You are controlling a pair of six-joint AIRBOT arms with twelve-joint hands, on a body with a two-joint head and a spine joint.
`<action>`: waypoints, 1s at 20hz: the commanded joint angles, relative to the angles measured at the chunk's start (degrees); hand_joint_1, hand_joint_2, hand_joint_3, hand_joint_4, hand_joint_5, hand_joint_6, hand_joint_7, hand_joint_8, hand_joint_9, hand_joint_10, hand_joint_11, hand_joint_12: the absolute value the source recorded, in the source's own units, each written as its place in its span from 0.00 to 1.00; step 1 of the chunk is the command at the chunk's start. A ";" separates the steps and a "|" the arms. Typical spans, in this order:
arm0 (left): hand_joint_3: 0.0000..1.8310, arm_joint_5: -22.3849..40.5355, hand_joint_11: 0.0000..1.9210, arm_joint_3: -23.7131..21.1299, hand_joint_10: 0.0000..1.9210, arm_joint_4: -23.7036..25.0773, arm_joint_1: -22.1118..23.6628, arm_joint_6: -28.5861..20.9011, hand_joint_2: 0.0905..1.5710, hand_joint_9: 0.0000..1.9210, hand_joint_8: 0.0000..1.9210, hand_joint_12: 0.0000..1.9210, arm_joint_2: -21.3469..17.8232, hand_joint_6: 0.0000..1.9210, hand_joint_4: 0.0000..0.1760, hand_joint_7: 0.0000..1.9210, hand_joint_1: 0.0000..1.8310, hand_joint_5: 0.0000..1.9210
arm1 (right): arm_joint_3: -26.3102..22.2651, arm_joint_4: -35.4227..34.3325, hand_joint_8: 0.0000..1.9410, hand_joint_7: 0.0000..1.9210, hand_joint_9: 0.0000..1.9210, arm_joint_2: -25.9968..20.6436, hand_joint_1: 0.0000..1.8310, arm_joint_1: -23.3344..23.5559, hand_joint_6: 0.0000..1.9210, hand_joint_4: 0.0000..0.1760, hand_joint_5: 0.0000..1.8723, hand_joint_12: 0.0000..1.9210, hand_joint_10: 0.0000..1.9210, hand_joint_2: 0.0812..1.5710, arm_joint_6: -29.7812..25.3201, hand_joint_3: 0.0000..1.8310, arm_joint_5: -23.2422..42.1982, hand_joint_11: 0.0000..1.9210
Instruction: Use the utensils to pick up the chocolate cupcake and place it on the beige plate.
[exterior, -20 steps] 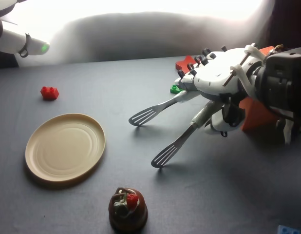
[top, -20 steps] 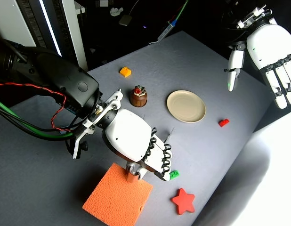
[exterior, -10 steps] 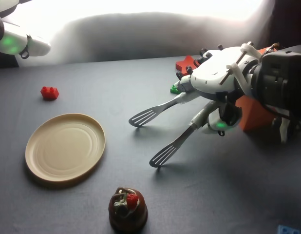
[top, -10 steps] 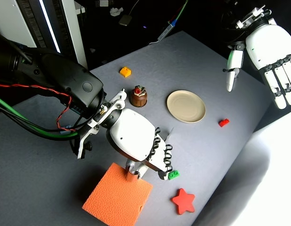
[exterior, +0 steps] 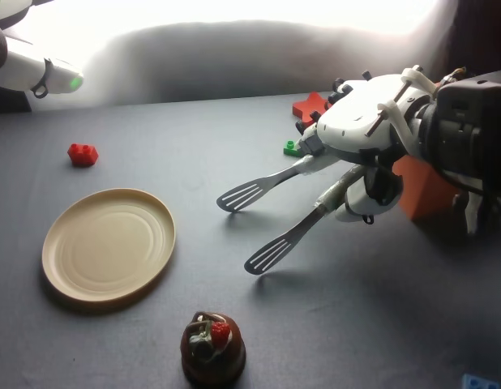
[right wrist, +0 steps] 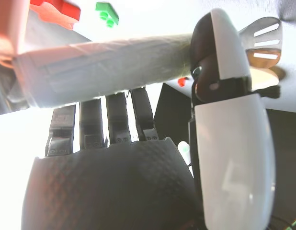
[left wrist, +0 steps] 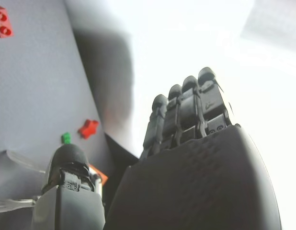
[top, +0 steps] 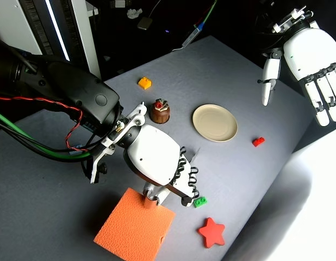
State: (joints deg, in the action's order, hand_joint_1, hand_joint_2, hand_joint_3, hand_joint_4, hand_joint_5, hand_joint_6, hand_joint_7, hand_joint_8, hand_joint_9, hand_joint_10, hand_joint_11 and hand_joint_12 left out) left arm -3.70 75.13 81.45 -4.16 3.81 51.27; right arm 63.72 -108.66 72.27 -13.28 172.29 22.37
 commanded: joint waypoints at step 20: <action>0.00 -0.17 0.00 0.08 0.00 1.16 0.70 0.26 0.70 0.00 0.00 0.00 -0.67 0.00 0.00 0.00 0.03 0.00 | -1.52 3.82 0.01 0.37 0.31 -1.13 0.52 1.11 0.01 0.00 0.36 0.70 0.02 0.66 0.19 0.00 -0.88 0.00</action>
State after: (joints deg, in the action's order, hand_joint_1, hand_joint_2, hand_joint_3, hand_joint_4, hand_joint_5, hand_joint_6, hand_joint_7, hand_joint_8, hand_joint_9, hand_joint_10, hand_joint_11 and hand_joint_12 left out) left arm -3.79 74.98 81.60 -4.16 3.81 51.20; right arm 62.28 -106.94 71.61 -13.04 172.35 22.06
